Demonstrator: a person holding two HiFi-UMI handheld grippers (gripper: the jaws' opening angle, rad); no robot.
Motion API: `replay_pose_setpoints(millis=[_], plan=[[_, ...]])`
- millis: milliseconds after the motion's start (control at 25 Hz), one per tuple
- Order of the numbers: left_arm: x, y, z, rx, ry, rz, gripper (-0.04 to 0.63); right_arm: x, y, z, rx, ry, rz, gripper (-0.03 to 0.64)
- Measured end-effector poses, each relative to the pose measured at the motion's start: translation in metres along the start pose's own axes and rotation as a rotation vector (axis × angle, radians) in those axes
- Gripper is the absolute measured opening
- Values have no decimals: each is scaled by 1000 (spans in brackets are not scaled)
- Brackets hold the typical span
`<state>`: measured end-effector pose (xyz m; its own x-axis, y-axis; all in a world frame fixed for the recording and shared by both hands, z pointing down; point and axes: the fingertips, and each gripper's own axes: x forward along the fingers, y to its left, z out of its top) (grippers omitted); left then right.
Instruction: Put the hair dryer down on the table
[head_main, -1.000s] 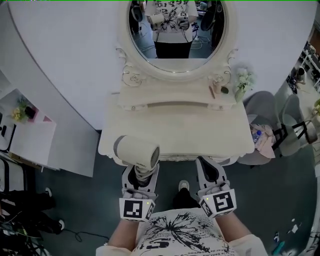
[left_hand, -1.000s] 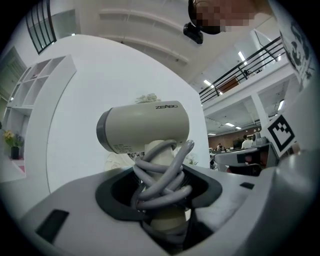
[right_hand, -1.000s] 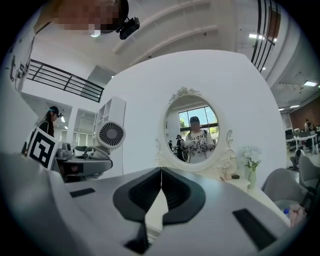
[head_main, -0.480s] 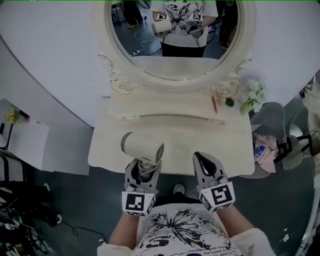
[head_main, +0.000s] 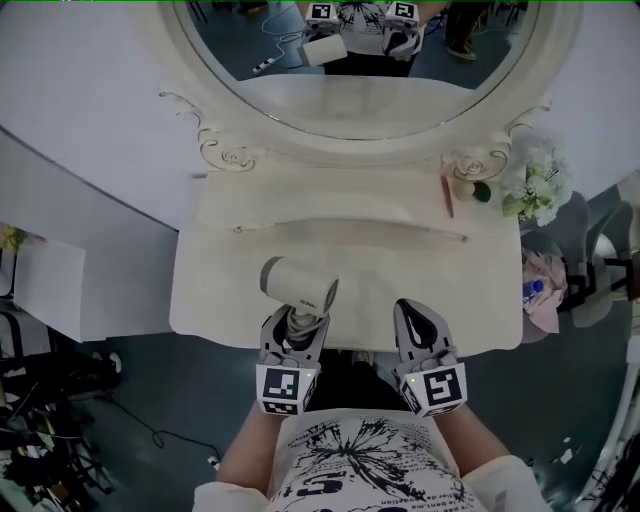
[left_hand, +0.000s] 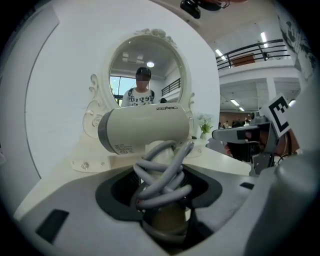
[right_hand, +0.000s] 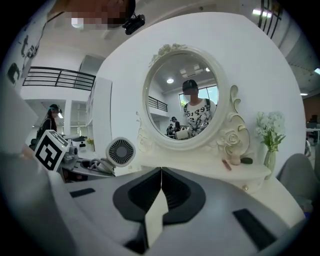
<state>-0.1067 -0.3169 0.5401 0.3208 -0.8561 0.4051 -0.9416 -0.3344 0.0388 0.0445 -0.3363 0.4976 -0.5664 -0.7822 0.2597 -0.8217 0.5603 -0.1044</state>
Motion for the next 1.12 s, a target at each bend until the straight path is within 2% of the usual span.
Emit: replay_pose_setpoints(millis=[400, 680, 920, 1120], plan=[[73, 24, -68, -66, 255, -63, 247, 27, -19, -24, 49, 28, -54, 18], [102, 29, -96, -83, 389, -98, 247, 35, -25, -34, 71, 62, -80, 18], [110, 30, -102, -69, 453, -103, 247, 35, -25, -38, 76, 84, -93, 18], [112, 26, -104, 0, 466, -100, 249, 36, -23, -41, 85, 108, -96, 18]])
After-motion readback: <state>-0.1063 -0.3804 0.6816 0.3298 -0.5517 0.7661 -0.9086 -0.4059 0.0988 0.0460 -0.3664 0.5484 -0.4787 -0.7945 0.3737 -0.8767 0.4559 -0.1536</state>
